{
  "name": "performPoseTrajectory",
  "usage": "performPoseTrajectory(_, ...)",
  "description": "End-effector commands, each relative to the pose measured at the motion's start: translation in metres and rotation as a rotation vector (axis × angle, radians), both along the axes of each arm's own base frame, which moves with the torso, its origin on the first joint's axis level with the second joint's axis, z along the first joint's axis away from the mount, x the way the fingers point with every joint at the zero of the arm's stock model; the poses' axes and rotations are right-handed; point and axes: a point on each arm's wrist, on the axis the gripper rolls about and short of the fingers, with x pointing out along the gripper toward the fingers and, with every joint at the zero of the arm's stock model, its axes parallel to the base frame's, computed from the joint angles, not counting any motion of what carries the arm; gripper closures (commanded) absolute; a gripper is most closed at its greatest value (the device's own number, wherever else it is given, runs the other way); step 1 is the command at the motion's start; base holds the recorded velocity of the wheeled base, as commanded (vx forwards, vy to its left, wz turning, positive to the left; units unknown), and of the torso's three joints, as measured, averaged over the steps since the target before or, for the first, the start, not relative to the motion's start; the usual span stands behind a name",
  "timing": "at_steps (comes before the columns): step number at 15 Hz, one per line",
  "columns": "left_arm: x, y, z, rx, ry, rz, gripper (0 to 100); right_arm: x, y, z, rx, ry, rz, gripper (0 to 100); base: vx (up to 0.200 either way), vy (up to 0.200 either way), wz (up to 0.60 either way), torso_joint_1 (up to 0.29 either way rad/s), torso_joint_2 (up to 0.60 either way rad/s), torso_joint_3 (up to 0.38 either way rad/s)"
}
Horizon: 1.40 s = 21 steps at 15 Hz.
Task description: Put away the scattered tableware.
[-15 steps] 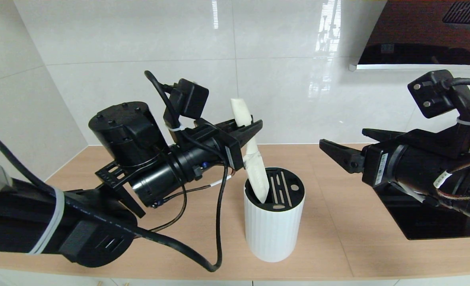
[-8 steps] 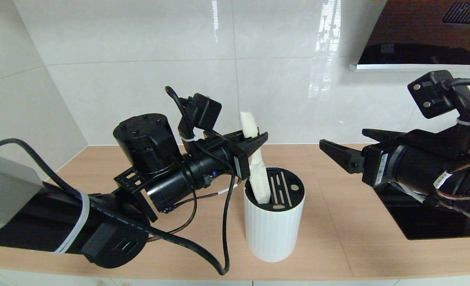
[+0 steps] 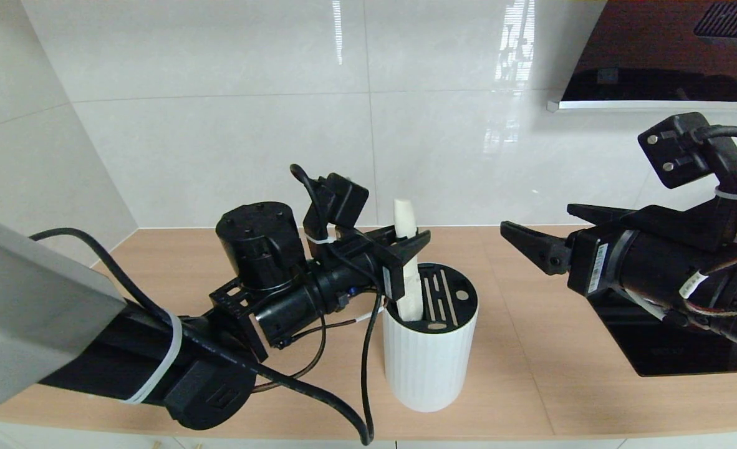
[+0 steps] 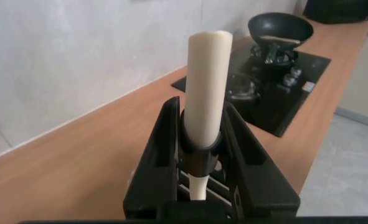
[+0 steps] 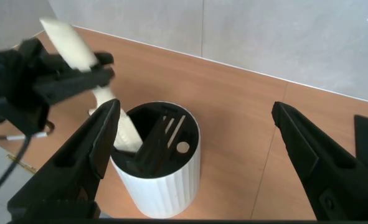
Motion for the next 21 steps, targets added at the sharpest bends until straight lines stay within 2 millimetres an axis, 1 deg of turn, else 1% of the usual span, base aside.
performPoseTrajectory(1, 0.003, -0.006, -0.013, 0.017, 0.025, -0.008, 100, 0.0, 0.0, 0.0, 0.0, -0.001, 0.001, 0, 0.0, 0.0, 0.0, 0.0, 0.0, 0.0)
performPoseTrajectory(3, 0.007, -0.009, -0.025, 0.024, 0.033, -0.008, 100, 0.0, 0.0, 0.0, 0.0, -0.001, -0.001, 0, 0.0, 0.0, 0.0, 0.0, 0.0, 0.0)
performPoseTrajectory(6, 0.009, -0.013, -0.035, 0.039, 0.053, -0.012, 100, 0.0, 0.0, 0.0, 0.0, -0.001, -0.001, 0, 0.0, 0.0, 0.0, 0.0, 0.0, 0.0)
performPoseTrajectory(10, 0.01, -0.012, -0.04, 0.031, 0.045, 0.009, 100, 0.0, 0.0, 0.0, -0.001, 0.0, -0.001, 0, 0.0, 0.0, 0.0, 0.0, 0.0, 0.0)
performPoseTrajectory(13, 0.012, -0.015, -0.049, 0.044, 0.06, 0.007, 100, 0.0, 0.0, 0.0, -0.001, 0.0, -0.001, 0, 0.0, 0.0, 0.0, 0.0, 0.0, 0.0)
performPoseTrajectory(16, 0.013, -0.015, -0.05, 0.046, 0.063, 0.007, 100, 0.0, 0.0, 0.0, -0.001, 0.0, -0.001, 0, 0.0, 0.0, 0.0, 0.0, 0.0, 0.0)
performPoseTrajectory(17, 0.012, -0.015, -0.049, 0.044, 0.063, 0.009, 0, 0.0, 0.0, 0.0, -0.001, 0.0, -0.001, 0, 0.0, 0.0, 0.0, 0.0, 0.0, 0.0)
performPoseTrajectory(21, 0.01, -0.013, -0.033, -0.015, 0.002, 0.017, 0, 0.0, 0.0, 0.0, -0.002, -0.002, 0.001, 0, 0.0, 0.0, 0.0, 0.0, 0.0, 0.0)
